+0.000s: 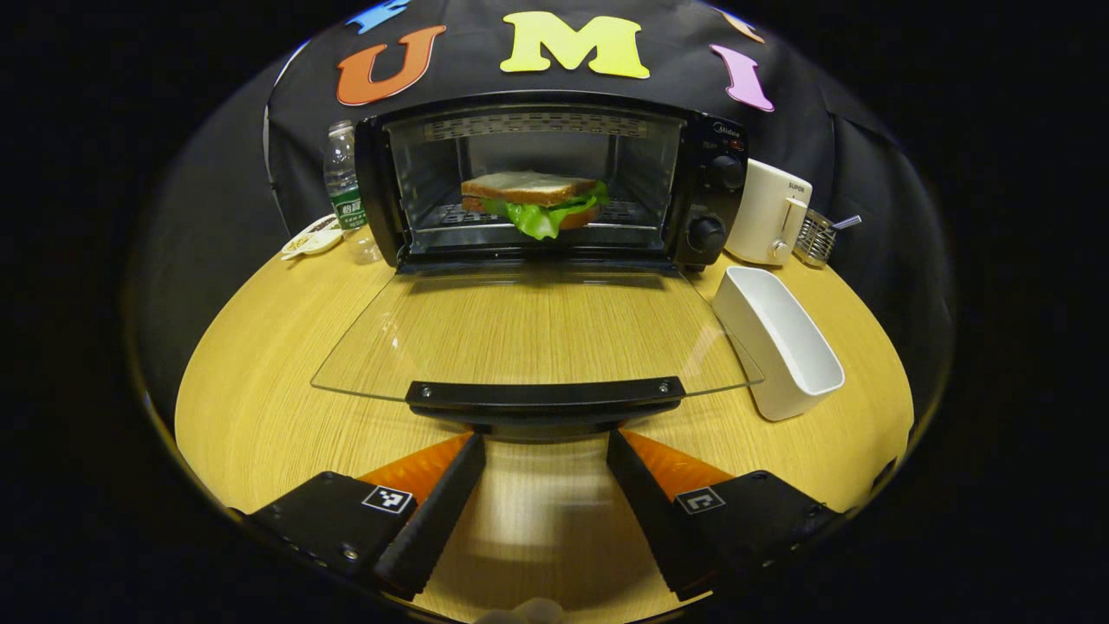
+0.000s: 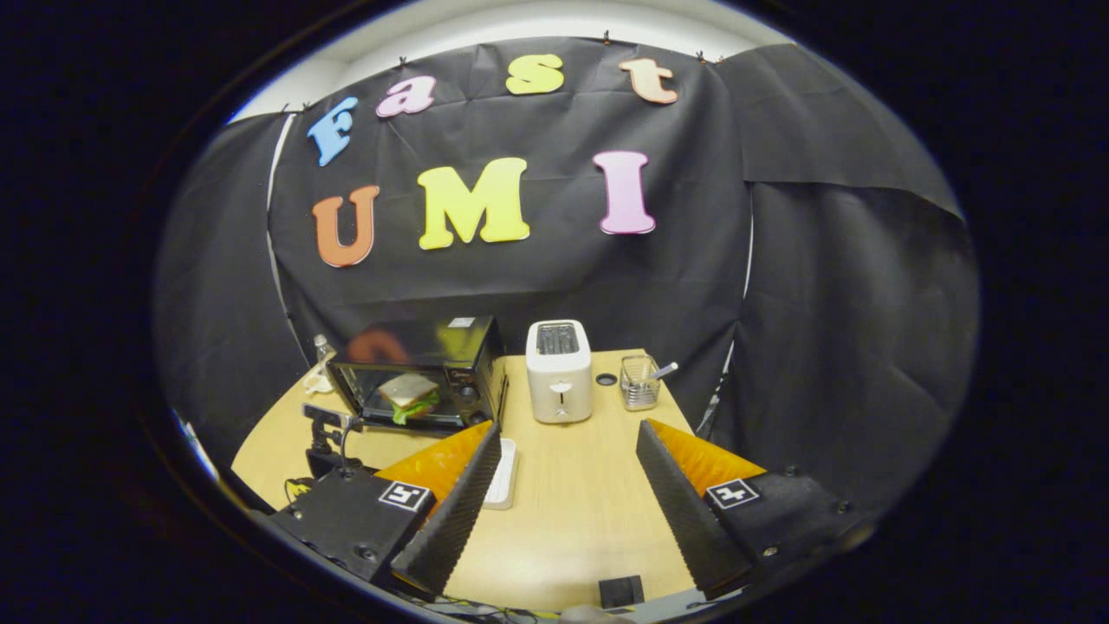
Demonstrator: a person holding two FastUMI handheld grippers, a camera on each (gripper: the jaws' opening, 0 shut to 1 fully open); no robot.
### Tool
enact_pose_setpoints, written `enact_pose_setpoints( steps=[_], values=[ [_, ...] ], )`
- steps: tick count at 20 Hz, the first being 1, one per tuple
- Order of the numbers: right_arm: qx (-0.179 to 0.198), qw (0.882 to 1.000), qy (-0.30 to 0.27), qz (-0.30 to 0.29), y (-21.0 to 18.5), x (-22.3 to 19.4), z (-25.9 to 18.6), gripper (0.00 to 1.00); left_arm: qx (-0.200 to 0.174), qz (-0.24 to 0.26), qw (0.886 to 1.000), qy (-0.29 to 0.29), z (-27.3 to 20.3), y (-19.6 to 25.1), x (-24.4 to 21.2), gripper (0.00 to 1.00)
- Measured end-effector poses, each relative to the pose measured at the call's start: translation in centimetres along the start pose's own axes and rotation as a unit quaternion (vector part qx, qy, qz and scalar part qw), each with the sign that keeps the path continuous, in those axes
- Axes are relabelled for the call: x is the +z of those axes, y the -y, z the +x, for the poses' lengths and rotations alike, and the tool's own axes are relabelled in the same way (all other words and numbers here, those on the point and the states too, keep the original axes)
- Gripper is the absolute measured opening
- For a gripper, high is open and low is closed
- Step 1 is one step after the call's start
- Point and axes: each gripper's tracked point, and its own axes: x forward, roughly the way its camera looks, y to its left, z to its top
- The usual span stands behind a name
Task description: Open the electric oven with the left hand, put the food in, and close the electric oven.
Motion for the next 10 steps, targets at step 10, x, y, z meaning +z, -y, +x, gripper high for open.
enact_pose_setpoints(
  steps=[10],
  values=[
    [0.01, 1.0, -0.001, 0.01, -0.5, 0.5, 0.6, 1.0, -0.007, -0.003, 1.0, 0.008, -0.9, 0.3, 1.8, 0.95]
  ],
)
